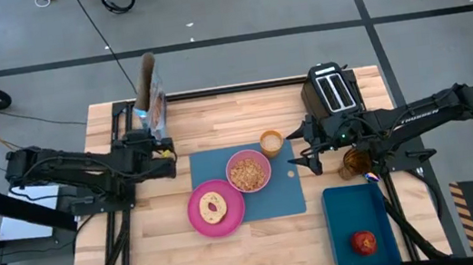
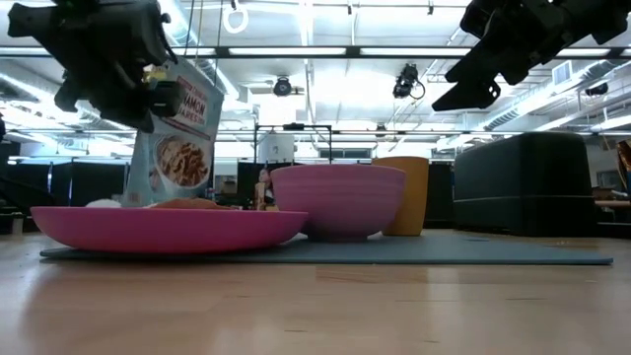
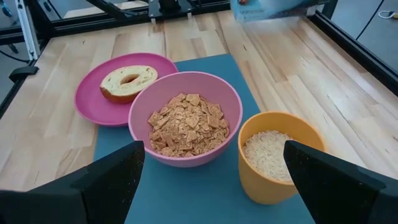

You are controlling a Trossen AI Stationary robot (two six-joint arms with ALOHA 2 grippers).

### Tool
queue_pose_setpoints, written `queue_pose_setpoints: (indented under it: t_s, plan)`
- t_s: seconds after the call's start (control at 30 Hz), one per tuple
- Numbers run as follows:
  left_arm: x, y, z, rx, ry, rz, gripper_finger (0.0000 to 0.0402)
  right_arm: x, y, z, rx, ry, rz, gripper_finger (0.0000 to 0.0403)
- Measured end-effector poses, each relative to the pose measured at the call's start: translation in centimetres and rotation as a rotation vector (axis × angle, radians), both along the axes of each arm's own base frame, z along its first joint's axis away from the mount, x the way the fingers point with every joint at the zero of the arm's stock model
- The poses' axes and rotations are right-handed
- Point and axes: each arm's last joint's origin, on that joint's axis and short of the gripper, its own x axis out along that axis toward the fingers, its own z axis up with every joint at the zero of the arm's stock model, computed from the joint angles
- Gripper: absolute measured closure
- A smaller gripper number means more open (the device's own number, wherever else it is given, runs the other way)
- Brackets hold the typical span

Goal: Arrange a breakfast setting
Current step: Put the blue cereal box on the table upright

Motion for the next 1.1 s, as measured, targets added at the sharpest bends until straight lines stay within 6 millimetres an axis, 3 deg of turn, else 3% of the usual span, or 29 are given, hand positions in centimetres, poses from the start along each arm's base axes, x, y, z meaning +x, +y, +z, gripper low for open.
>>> queue_pose_setpoints:
  t_s: [0.27,0.67,1.1]
  plan:
    - [-2.0,-0.3,-3.4,-0.033,-0.107,0.063,0.0394,0.0,0.0,0.0,0.009,-0.001,-0.006,0.0009]
    - [-1.6,0.0,-3.5,-0.049,-0.078,0.049,0.0392,0.1,0.0,0.1,0.017,-0.017,-0.010,0.0009]
    - [-0.6,0.1,-1.8,-0.105,0.019,-0.006,0.0286,0.1,0.0,0.1,0.015,-0.017,-0.001,0.0009]
